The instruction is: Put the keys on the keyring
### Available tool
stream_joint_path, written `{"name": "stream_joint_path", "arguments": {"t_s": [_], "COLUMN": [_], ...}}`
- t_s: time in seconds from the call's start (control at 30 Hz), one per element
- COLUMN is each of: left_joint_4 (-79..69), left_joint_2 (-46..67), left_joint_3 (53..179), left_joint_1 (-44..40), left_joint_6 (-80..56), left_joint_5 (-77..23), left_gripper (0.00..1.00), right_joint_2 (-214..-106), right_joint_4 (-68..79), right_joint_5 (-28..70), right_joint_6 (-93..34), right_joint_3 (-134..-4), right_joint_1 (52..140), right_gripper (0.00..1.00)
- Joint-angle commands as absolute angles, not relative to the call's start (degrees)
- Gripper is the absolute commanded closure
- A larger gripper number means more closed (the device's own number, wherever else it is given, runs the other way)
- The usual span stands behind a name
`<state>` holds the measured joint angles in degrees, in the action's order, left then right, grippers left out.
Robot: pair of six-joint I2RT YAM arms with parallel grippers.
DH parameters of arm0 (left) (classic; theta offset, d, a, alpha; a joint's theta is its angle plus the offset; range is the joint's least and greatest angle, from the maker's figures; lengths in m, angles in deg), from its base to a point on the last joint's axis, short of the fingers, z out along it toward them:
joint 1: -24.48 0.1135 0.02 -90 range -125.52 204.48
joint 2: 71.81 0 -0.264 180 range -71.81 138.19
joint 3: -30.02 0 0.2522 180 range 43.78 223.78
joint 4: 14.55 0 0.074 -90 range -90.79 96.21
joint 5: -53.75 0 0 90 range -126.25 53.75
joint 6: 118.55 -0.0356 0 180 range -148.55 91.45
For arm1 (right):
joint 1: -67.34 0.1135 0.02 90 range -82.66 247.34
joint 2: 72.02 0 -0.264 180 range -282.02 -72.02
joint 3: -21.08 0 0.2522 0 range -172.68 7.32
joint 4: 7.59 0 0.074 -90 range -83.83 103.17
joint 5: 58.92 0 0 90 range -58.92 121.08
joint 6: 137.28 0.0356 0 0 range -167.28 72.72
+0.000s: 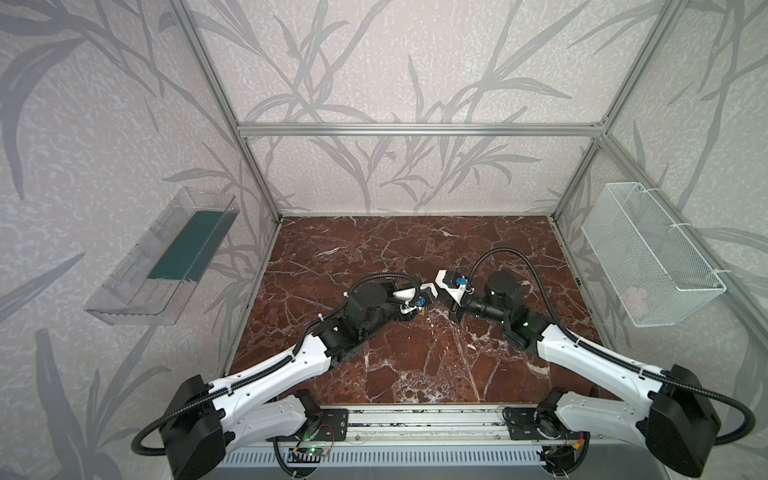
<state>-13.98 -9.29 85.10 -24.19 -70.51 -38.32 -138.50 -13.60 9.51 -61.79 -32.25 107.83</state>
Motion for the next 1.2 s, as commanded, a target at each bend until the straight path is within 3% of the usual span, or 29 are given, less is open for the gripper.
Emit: {"name": "stream_joint_path", "arguments": {"t_s": [0.0, 1.17], "left_joint_4": [-13.35, -12.14], "left_joint_2": [-8.85, -7.3], "left_joint_3": [87.76, 88.7], "left_joint_1": [-24.56, -25.2], "left_joint_6": [-70.2, -72.14], "left_joint_5": [-39.26, -39.41], "left_gripper": [1.0, 1.0], "right_joint_2": [-136.84, -136.44], "right_joint_4": [-16.82, -20.2], "right_joint_5": [11.5, 17.19], "right_joint_6": [-61.1, -59.9], "right_joint_3": [-31.35, -29.43], "right_joint_1": [108.45, 109.0], "right_gripper": [1.0, 1.0]}}
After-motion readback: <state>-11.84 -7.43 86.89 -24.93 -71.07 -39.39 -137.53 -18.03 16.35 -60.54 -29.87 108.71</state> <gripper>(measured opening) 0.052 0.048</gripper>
